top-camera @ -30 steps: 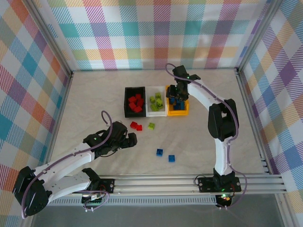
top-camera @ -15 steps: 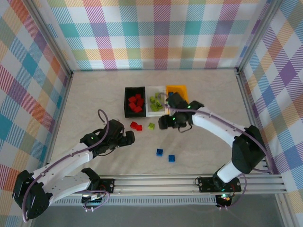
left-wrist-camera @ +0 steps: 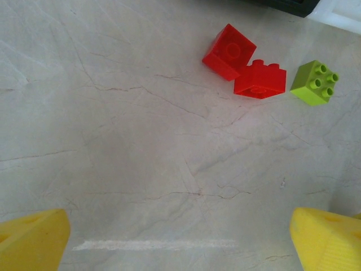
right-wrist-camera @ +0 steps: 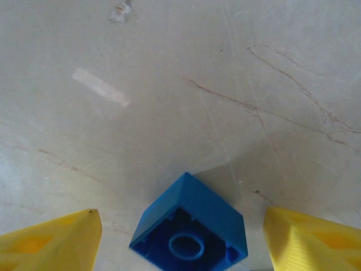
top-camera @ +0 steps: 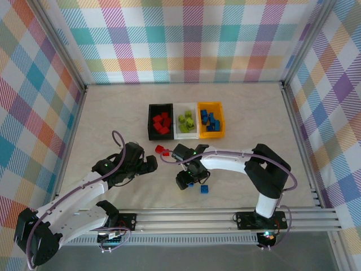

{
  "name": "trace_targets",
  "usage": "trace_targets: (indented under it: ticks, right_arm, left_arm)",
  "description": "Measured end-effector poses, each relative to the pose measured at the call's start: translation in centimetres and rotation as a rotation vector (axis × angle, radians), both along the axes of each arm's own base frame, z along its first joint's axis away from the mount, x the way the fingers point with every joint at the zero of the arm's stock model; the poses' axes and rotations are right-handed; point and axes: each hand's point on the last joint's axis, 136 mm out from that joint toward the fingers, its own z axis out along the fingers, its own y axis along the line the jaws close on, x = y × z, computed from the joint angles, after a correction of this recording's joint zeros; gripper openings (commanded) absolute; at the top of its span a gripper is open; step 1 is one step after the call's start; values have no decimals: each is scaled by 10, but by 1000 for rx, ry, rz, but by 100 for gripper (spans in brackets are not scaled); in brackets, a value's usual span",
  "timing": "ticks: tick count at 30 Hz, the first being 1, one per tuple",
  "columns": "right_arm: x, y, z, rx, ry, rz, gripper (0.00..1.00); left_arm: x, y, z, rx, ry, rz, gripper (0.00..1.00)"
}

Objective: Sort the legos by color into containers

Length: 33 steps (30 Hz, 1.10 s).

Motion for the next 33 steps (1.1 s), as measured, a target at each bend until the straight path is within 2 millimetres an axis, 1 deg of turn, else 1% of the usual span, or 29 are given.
trace_targets:
  ticks: [6,13,17,21,24,29,30,32,33]
  right_arm:
    - [4,-4,-3,-28,-19,-21,55]
    - [6,-4,-2,-28,-33,-21,39]
    - [13,-3,2,-5,-44,-37,36]
    - [36,-11,24,54,-79,-105,36]
    - [76,-26,52,117,-139,-203,37]
    - [170,-60,101,222,-263,-425,38]
    - [193,-68,110,235,-294,-471,38]
    - [228,-76,119,249,-335,-523,39]
    - [244,-78,119,250,-350,-544,39]
  left_arm:
    - [0,1,0,-5,2,6,100]
    - [0,0,0,-14,6,3,100]
    - [0,0,0,-16,8,2,100]
    - [0,0,-2,-12,15,2,100]
    - [0,-1,-5,-9,28,-2,100]
    - [2,-3,-7,-14,34,-3,100]
    - [2,-5,-6,-20,31,-5,100]
    - [2,-6,-6,-28,31,-9,100]
    - [2,-7,-6,-30,32,-10,100]
